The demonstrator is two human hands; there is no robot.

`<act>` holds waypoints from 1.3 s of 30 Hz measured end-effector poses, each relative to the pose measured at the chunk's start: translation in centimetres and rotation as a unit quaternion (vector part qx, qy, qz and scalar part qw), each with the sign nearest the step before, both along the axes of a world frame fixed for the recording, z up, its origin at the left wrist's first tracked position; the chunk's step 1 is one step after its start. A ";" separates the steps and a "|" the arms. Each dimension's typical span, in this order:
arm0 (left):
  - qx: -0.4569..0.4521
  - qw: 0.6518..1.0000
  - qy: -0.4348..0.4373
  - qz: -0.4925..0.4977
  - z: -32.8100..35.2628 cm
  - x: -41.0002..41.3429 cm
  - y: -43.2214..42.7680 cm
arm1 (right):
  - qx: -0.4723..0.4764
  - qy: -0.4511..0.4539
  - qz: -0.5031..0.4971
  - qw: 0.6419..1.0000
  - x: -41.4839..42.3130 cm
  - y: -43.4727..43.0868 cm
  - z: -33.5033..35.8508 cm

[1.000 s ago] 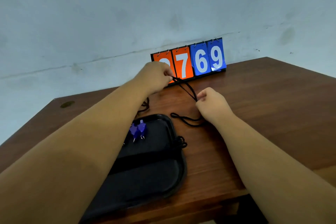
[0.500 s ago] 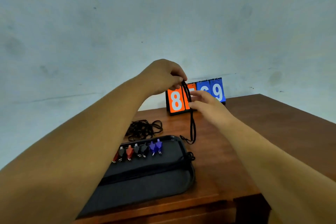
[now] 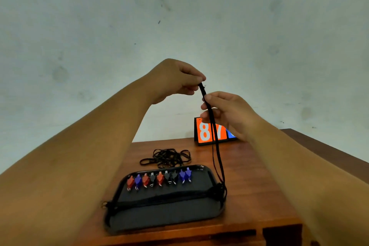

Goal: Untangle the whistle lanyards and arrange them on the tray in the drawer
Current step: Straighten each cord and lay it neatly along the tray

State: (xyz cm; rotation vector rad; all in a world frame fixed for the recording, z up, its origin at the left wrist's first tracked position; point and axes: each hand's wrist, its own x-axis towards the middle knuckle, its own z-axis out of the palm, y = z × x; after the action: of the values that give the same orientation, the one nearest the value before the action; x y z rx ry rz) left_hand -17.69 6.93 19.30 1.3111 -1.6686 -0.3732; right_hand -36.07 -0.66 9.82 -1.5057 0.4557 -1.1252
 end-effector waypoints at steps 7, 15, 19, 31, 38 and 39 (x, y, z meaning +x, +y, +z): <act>-0.012 0.998 0.054 -0.012 1.8 1.4 3.1 | 0.000 -0.027 0.057 0.998 1.1 3.0 2.8; -0.016 0.996 0.087 -0.012 1.9 3.5 5.7 | 0.025 -0.052 0.111 0.992 3.4 5.0 3.6; -0.018 0.997 0.080 0.006 1.4 4.7 6.5 | 0.030 -0.032 0.136 0.990 4.6 5.6 3.3; 0.003 0.987 0.159 0.024 -2.1 8.9 6.9 | 0.047 0.013 0.208 0.977 7.1 5.9 0.4; 0.004 0.975 0.221 0.038 -5.4 11.5 6.7 | 0.073 0.028 0.221 0.972 8.6 5.2 -2.5; 0.004 0.973 0.228 0.043 -5.9 11.9 6.7 | 0.074 0.029 0.219 0.973 8.7 5.0 -3.0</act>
State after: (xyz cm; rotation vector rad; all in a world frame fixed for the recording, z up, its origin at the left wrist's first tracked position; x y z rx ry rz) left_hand -5.76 13.68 13.38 1.1916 -1.2227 -0.5814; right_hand -27.35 4.35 6.86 -1.4220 0.2234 -0.6875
